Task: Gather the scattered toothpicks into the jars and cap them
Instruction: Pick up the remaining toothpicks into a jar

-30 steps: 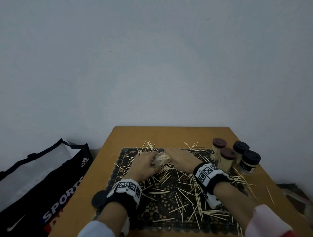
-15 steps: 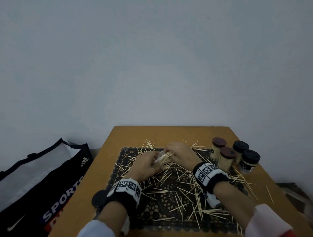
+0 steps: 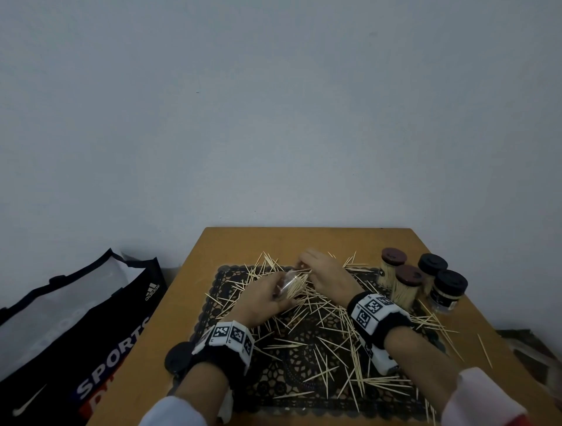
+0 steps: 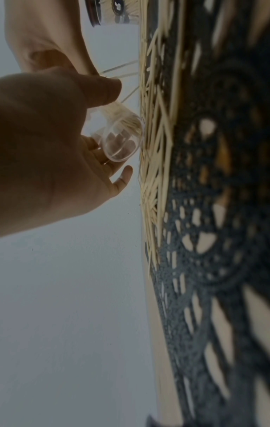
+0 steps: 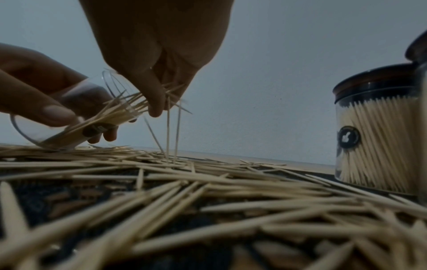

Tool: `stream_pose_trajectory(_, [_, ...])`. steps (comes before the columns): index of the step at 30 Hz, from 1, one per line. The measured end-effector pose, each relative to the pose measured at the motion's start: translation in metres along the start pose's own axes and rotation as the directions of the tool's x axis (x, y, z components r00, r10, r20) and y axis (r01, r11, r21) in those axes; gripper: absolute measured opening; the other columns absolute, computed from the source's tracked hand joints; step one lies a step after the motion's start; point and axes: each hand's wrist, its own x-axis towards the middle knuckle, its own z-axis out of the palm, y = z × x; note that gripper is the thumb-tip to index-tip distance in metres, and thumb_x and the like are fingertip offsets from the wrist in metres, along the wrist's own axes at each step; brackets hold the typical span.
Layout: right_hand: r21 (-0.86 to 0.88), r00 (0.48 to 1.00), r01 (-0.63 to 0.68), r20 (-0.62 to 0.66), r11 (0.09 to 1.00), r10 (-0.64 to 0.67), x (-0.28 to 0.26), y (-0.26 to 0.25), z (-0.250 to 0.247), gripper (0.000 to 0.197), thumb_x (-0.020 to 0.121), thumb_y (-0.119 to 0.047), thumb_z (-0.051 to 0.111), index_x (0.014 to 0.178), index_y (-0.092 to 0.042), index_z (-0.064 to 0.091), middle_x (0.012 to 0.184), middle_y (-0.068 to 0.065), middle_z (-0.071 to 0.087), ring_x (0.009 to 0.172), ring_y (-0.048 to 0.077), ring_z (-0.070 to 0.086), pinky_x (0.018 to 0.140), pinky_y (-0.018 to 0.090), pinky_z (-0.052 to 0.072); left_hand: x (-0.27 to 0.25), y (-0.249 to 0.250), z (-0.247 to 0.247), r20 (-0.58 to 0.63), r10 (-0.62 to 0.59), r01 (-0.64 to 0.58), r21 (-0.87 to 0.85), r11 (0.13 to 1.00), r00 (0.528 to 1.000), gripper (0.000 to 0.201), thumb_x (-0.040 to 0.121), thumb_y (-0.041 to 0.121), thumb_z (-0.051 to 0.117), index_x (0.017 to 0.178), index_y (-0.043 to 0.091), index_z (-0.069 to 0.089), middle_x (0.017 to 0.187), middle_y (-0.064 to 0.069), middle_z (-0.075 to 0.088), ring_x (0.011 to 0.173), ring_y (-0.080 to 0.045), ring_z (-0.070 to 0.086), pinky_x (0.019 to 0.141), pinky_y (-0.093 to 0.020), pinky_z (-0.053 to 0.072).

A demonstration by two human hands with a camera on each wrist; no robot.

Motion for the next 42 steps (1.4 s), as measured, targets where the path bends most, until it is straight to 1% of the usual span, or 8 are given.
stream_pose_trajectory(4, [-0.011, 0.999, 0.022, -0.028, 1.0, -0.022, -0.001, 0.002, 0.001, 0.015, 0.081, 0.007, 0.064, 0.085, -0.008, 0.065, 0.088, 0.002, 0.061, 0.074, 0.012, 0.054, 0.066, 0.019, 0.042, 0.0, -0.001, 0.001, 0.014, -0.003, 0.003, -0.015, 1.0, 1.0, 0.061, 0.085, 0.048, 0.069, 0.133, 0.018, 0.049, 0.116, 0.001, 0.064, 0.095, -0.014, 0.062, 0.089, -0.034, 0.053])
stream_pose_trajectory(9, [-0.06, 0.999, 0.041, -0.013, 0.997, -0.042, -0.001, 0.001, 0.002, 0.015, 0.079, 0.002, 0.069, 0.088, -0.01, 0.072, 0.081, 0.0, 0.064, 0.065, 0.007, 0.05, 0.058, 0.005, 0.027, 0.0, -0.002, 0.001, 0.001, 0.006, -0.006, -0.044, 0.999, 1.0, 0.058, 0.085, 0.048, 0.069, 0.131, 0.018, 0.05, 0.109, 0.003, 0.064, 0.09, -0.013, 0.062, 0.085, -0.034, 0.053])
stream_pose_trajectory(18, [0.011, 0.997, 0.034, -0.065, 0.999, -0.033, -0.001, 0.009, 0.003, 0.009, 0.084, 0.0, 0.064, 0.088, -0.008, 0.067, 0.091, 0.0, 0.063, 0.074, 0.011, 0.057, 0.067, 0.028, 0.053, -0.001, 0.002, 0.0, 0.002, -0.004, 0.004, -0.025, 1.0, 1.0, 0.056, 0.086, 0.047, 0.068, 0.129, 0.017, 0.05, 0.108, 0.005, 0.062, 0.089, -0.012, 0.062, 0.083, -0.029, 0.053])
stream_pose_trajectory(26, [0.001, 0.995, -0.021, -0.102, 1.0, 0.021, 0.0, 0.002, -0.002, 0.015, 0.092, -0.002, 0.057, 0.099, -0.006, 0.07, 0.087, 0.004, 0.07, 0.063, -0.004, 0.047, 0.06, 0.012, 0.038, -0.001, 0.003, -0.001, -0.089, -0.027, 0.029, 0.022, 0.999, 0.996, 0.056, 0.087, 0.045, 0.066, 0.133, 0.017, 0.048, 0.117, 0.001, 0.063, 0.092, -0.009, 0.059, 0.082, -0.025, 0.052])
stream_pose_trajectory(30, [-0.135, 0.954, -0.17, 0.226, 0.976, 0.197, -0.002, 0.005, 0.004, 0.052, 0.094, -0.05, 0.052, 0.131, -0.014, 0.05, 0.128, 0.002, 0.057, 0.096, 0.0, 0.053, 0.086, 0.022, 0.049, -0.002, -0.004, -0.005, -0.309, -0.077, 0.086, 0.016, 0.996, 0.948, 0.06, 0.09, 0.041, 0.064, 0.137, 0.012, 0.043, 0.126, -0.003, 0.058, 0.104, -0.013, 0.058, 0.089, -0.026, 0.049])
stream_pose_trajectory(32, [-0.165, 0.853, -0.185, 0.462, 0.969, 0.241, -0.005, 0.011, 0.012, 0.095, 0.079, -0.074, 0.05, 0.152, -0.019, 0.022, 0.156, 0.002, 0.028, 0.14, 0.017, 0.031, 0.114, 0.043, 0.031, -0.003, -0.005, -0.005, -0.357, -0.116, 0.125, 0.003, 0.992, 0.927, 0.061, 0.09, 0.044, 0.064, 0.137, 0.011, 0.041, 0.129, -0.004, 0.056, 0.111, -0.016, 0.057, 0.092, -0.031, 0.049])
stream_pose_trajectory(35, [-0.184, 0.727, -0.177, 0.638, 0.967, 0.254, -0.004, 0.012, 0.022, 0.108, 0.078, -0.073, 0.055, 0.155, -0.019, 0.001, 0.163, 0.0, 0.0, 0.149, 0.017, 0.001, 0.121, 0.047, 0.009, -0.002, -0.004, -0.005, -0.346, -0.139, 0.152, 0.01, 0.988, 0.928, 0.061, 0.09, 0.044, 0.063, 0.136, 0.01, 0.041, 0.131, -0.005, 0.055, 0.114, -0.017, 0.056, 0.093, -0.031, 0.048])
stream_pose_trajectory(42, [-0.073, 0.872, -0.154, 0.458, 0.985, 0.171, 0.001, 0.01, 0.02, 0.061, 0.085, -0.037, 0.07, 0.138, -0.018, 0.048, 0.134, -0.001, 0.053, 0.124, 0.016, 0.048, 0.103, 0.033, 0.041, -0.004, 0.0, -0.006, -0.328, -0.167, 0.173, -0.013, 0.985, 0.93, 0.057, 0.093, 0.045, 0.06, 0.133, 0.01, 0.041, 0.129, -0.006, 0.055, 0.111, -0.018, 0.056, 0.088, -0.028, 0.044])
